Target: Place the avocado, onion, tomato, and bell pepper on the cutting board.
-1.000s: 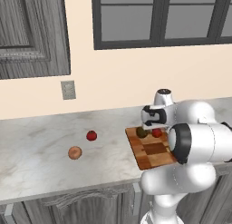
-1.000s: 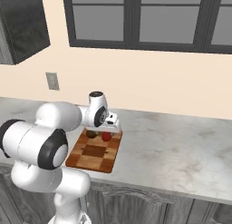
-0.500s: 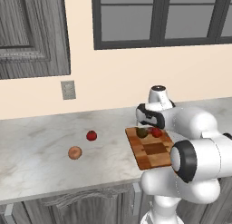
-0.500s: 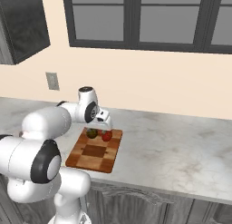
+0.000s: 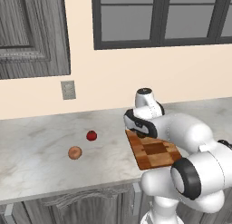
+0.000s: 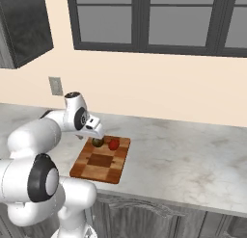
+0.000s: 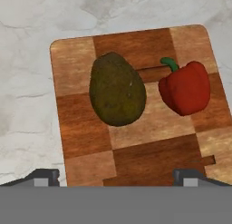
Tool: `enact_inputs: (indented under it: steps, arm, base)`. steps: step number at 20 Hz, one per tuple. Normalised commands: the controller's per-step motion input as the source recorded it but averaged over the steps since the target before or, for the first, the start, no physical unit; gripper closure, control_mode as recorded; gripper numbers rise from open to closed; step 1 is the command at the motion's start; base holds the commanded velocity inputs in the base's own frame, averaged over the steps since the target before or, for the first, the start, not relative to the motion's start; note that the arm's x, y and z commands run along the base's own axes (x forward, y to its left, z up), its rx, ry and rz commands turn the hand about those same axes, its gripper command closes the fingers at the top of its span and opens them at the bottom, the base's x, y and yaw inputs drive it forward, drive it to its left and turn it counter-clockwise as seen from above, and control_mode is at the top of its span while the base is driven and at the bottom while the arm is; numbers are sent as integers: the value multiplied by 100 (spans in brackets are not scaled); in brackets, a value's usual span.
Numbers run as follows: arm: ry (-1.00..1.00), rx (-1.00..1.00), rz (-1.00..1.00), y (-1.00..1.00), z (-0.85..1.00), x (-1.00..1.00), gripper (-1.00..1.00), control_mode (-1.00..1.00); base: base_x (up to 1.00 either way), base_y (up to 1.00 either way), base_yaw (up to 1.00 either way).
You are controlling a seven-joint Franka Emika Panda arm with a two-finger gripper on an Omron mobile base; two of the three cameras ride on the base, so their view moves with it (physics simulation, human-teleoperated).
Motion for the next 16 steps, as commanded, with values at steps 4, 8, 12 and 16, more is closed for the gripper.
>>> enact_inputs:
  steps: [4,8,12,16]
  arm:
    - [-7,-1,-2,52,0,-10,-100,-100]
    - [-6,-1,0,53,0,-1,-100,-100]
    - [-2,-1,0,56,0,0,-100,-100]
    - [-1,-1,0,51,0,0,-100,-100]
  base:
    - [0,0,0]
    - [0,0,0]
    - [0,0,0]
    - [0,0,0]
